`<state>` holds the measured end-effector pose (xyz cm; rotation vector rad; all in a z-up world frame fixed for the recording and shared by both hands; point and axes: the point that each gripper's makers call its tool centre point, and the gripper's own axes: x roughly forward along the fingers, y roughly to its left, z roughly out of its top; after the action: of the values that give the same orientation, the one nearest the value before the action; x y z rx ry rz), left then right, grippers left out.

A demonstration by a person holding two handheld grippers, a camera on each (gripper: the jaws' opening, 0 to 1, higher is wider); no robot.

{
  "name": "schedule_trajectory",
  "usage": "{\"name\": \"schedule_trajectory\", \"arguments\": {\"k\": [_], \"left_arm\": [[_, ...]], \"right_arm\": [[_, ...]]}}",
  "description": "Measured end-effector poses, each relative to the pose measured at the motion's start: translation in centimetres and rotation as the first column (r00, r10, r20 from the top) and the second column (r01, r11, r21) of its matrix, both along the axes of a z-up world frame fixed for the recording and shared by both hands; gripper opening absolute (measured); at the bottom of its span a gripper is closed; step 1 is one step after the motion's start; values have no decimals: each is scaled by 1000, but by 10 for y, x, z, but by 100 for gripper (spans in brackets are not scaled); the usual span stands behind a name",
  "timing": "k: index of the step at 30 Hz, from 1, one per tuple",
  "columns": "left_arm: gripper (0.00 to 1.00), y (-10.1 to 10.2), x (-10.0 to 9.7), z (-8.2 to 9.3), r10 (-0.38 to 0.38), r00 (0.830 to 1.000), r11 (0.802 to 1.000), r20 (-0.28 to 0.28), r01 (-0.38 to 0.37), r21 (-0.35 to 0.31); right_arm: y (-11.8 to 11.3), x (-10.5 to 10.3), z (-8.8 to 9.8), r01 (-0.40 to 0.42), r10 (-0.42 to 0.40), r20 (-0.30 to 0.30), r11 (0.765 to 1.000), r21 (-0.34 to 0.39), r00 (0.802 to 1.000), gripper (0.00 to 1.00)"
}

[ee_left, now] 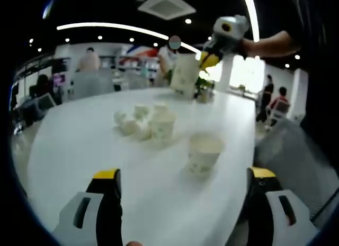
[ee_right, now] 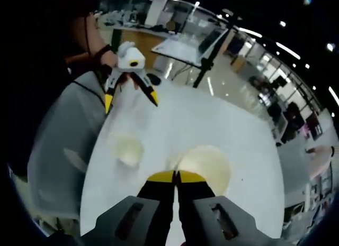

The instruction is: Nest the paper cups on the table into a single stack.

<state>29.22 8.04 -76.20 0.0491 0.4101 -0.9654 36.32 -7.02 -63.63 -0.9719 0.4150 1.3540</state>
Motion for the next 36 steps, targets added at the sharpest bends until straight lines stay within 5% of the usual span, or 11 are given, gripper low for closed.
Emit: {"name": "schedule_trajectory", "arguments": {"k": [8, 14, 36], "left_arm": [[97, 7, 3, 2, 18, 1000, 1000, 6, -18, -2], [96, 7, 3, 4, 27, 1000, 1000, 14, -27, -2], [96, 11, 2, 12, 60, 998, 998, 23, -60, -8]], "right_arm": [[24, -19, 29, -70, 69, 16, 997, 17, 997, 0], [38, -36, 34, -122, 122, 11, 993, 1, 992, 0], [53, -75, -48, -193, 184, -111, 979, -72, 977, 0]]}}
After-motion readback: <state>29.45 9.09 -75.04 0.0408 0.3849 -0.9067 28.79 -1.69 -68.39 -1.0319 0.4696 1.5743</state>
